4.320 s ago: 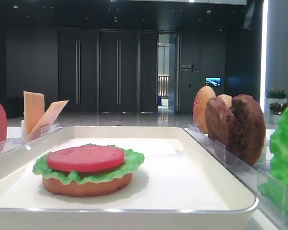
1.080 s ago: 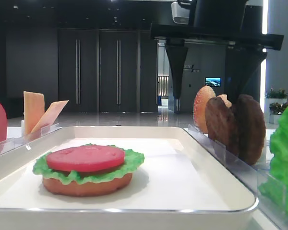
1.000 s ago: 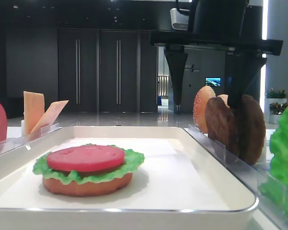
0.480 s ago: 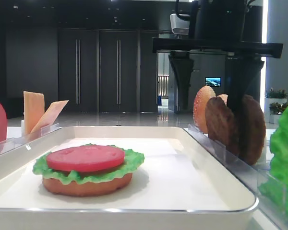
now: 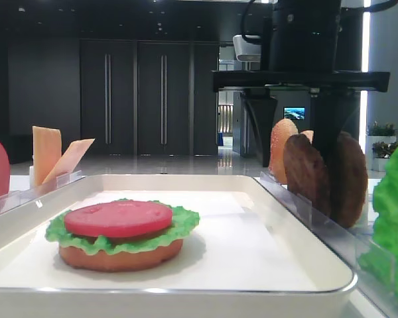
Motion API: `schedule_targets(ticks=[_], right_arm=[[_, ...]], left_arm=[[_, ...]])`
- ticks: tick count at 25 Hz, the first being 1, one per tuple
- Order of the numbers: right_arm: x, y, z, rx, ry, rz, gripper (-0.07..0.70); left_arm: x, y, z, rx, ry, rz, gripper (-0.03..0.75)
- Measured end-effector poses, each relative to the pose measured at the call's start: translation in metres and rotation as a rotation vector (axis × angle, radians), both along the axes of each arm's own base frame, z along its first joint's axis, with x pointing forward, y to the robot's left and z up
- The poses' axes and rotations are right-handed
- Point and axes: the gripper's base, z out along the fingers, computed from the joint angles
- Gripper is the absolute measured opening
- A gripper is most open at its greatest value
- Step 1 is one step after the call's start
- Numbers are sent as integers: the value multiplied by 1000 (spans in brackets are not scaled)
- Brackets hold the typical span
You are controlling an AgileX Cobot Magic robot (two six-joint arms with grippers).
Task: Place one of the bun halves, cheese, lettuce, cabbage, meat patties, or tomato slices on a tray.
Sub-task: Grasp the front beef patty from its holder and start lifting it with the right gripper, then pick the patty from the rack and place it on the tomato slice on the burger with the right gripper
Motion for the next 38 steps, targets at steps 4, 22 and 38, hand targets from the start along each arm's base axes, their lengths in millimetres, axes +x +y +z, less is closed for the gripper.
schedule_targets(ticks=[4, 22, 38], right_arm=[[1, -1, 0, -14, -10, 8, 386], [4, -5, 1, -63, -44, 37, 150], [4, -6, 1, -78, -51, 44, 121]], left_arm=[[0, 0, 0, 0, 0, 0, 0], [0, 0, 0, 0, 0, 0, -7], [0, 0, 0, 0, 0, 0, -7]])
